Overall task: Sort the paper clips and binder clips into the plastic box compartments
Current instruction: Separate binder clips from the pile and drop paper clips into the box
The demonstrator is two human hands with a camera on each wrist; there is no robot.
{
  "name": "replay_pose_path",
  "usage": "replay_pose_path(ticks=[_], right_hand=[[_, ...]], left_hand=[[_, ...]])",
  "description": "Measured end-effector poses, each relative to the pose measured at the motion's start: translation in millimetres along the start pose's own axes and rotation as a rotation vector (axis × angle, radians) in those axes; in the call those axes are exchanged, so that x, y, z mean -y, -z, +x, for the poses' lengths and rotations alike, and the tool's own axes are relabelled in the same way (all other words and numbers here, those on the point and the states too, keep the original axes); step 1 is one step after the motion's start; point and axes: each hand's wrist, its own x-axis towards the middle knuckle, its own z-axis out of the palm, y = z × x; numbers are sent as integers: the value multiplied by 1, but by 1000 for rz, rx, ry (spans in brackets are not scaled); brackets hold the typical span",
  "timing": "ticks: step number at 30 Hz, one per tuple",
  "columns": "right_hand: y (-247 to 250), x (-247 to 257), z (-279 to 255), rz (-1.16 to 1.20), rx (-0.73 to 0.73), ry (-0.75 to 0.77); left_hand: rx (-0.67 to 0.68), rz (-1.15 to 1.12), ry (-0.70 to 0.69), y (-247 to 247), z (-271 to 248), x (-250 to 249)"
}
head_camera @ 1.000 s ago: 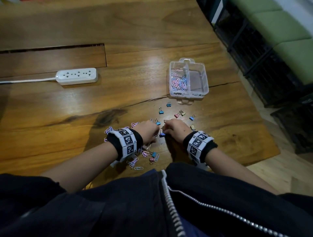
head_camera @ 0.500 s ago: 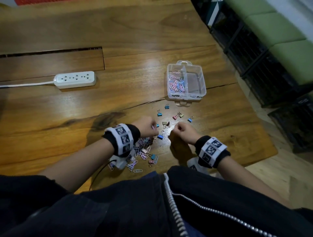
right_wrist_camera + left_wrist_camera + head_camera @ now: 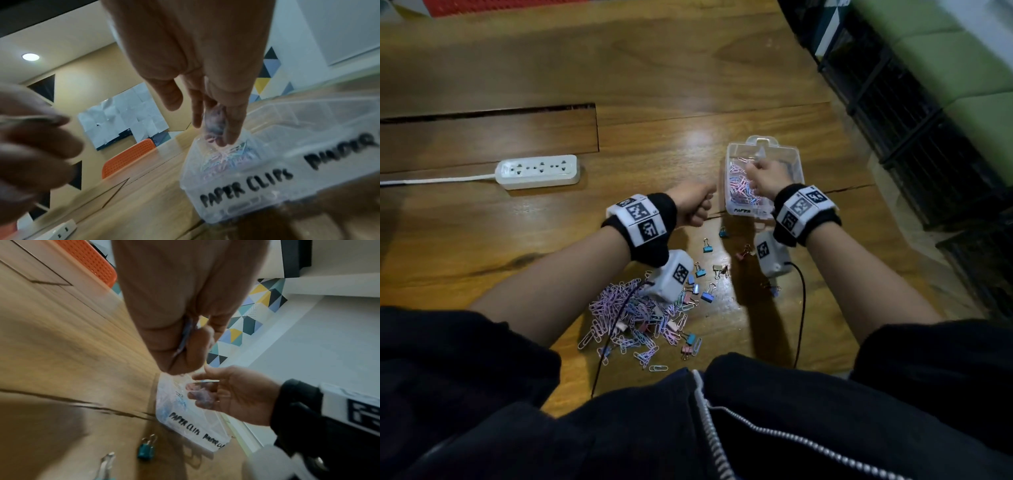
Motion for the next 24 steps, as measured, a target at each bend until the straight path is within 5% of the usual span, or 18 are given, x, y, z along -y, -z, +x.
replay_pose_path(ticks=[11, 21, 24], right_hand=[[12, -54, -40, 401, -142, 34], [-48, -92, -90, -189, 227, 106], [-66, -87, -105, -296, 270, 170]], left_hand=[[16, -31, -11, -55, 34, -47], [54, -81, -189, -24, 16, -11], [-13, 163, -185, 0, -2, 16]])
